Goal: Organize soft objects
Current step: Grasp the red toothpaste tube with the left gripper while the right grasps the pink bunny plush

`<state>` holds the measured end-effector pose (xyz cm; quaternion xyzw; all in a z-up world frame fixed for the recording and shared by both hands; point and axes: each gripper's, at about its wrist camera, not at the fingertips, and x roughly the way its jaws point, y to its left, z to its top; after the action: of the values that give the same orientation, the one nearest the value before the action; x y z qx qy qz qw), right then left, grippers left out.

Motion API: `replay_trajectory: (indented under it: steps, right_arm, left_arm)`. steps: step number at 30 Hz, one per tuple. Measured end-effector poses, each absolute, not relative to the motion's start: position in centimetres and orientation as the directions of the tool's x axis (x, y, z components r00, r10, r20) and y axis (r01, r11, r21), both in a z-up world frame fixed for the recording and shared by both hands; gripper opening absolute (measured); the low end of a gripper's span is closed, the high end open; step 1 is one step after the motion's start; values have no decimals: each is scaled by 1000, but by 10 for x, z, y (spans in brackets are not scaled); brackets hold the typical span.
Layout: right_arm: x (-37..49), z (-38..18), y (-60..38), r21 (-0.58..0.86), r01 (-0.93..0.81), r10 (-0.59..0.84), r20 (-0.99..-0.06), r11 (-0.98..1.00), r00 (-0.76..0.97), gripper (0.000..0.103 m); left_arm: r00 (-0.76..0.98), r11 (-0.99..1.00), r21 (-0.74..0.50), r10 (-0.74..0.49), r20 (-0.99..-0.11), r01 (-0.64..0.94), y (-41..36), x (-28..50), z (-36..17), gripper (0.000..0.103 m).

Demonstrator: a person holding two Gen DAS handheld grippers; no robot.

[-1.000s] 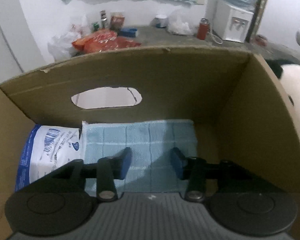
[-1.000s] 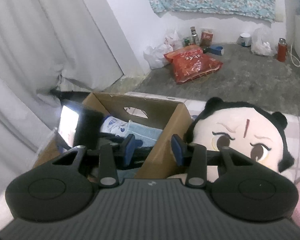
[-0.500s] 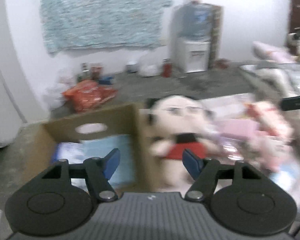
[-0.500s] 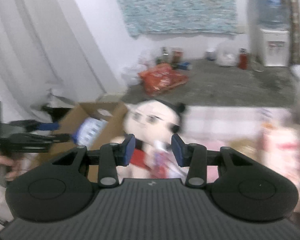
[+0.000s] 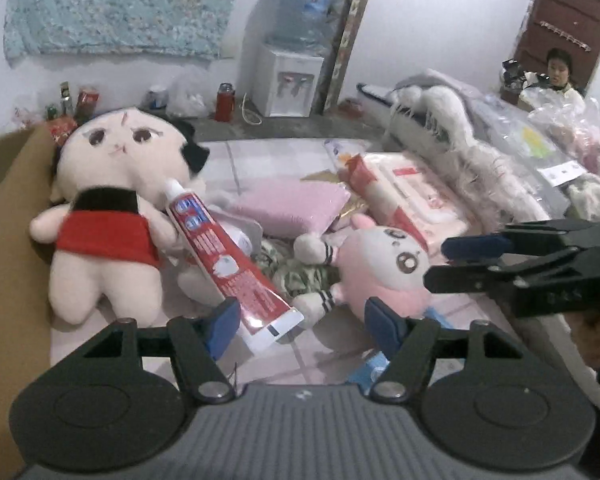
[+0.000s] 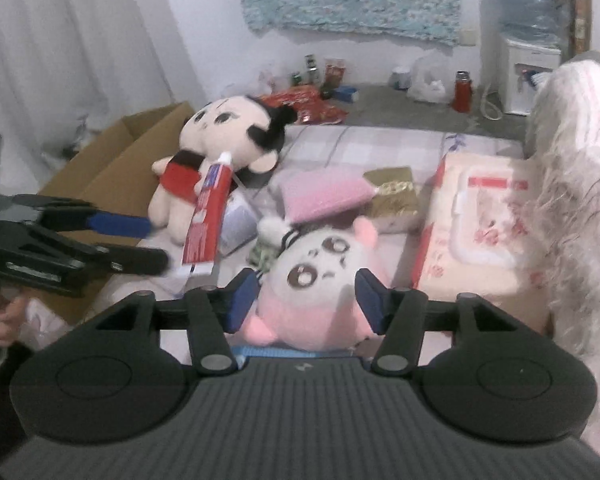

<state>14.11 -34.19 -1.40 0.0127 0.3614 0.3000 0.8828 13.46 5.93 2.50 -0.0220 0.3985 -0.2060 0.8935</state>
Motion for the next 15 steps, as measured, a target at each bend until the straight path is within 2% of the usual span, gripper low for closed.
replay_trajectory:
  steps: [2,4,6,10,13,15]
  right_arm:
    - [143,-18,-337,230,-529,542,-619,817,568,66]
    - [147,-23,-331,211,-539,539,-614,816,576,70]
    - [152,-27,-324,200,-549,543,-606,812,581,74]
    - [161,-34,-315,188,-542,538,-580,819,612,84]
    - [169,-35,-306,139,-518,487,-602,844,632,86]
    - [172,-37,-306,143,-489,466,-606,861,645,86]
  left_arm:
    - [630,934,-159,-335,-701,319,55,133,17,70]
    - [677,958,-108,-266,-686,267,53,138,9,75]
    - [696,965,-120,-251,-673,232,57,145,6,83]
    - [731,977,-126,-212,-649,171,68,158,2,83]
    - [725,976,-147,-218,-653,161,71,171,-1,79]
    - [726,972,-162,-233,-647,167,70,176,-2,68]
